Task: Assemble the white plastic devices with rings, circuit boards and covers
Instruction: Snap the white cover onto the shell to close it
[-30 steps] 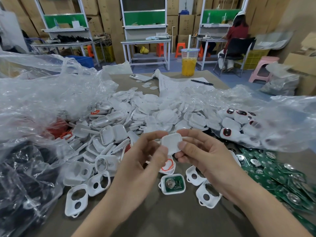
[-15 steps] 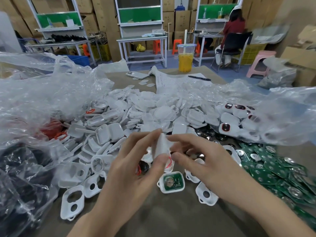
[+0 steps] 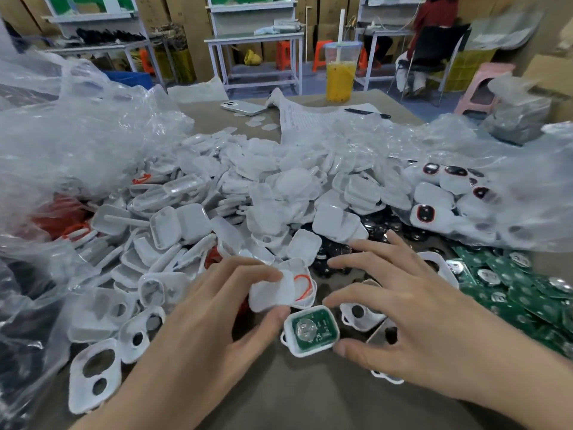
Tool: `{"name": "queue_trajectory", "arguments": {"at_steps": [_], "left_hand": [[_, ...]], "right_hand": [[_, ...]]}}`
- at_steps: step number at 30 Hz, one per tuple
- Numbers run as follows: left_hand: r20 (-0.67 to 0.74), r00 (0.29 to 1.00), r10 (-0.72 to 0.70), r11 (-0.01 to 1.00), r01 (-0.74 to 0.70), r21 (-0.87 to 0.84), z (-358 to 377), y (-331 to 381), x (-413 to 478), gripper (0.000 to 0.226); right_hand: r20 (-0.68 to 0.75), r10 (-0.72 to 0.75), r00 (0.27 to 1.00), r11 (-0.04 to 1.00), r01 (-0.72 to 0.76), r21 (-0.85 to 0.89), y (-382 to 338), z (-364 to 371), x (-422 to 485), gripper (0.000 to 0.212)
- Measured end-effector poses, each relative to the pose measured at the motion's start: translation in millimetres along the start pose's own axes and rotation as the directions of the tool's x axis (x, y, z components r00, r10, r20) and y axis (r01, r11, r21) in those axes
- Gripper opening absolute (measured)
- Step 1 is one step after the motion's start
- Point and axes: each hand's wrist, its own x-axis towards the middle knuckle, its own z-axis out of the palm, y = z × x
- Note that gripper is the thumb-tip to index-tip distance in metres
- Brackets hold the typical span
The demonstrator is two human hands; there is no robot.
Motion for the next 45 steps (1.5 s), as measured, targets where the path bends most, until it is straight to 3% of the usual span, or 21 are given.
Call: {"name": "queue_trajectory", "arguments": {"at_steps": [6,18,25,32,45], "left_hand": [[-0.013,1.000,-0.021,1.000,0.021,0.006,-1.9,1.4,0.7,0.031],[-0.048,0.998,0.028,0.994,-0.033,-0.107,-4.9,2.1,1.8,0.022],[0.088,0.996,0.018,0.971,0.004,-0.239,-0.9,9.1,-2.7,0.024],[0.210,0.970,0.121,0.987,-0.095,-0.130,-2.2,10.1,-5.1,0.022],[0.263,0.953,0.147,0.986,-0.122,-0.111,0.5,10.5,-4.6,0.025]], "right_hand": [[-0.011,-0.027,1.000,0.999,0.027,0.036,-2.6,2.0,-0.5,0.037],[0.001,-0.036,0.999,0.998,0.036,0.053,-3.5,2.9,-2.2,0.037],[0.058,-0.024,0.998,0.996,0.020,0.082,-0.8,2.8,-1.8,0.047],[0.071,-0.028,0.997,0.995,0.021,0.102,-0.8,3.5,-1.5,0.046],[0.085,-0.062,0.994,0.992,0.051,0.118,-3.5,0.5,-1.0,0.044]]}}
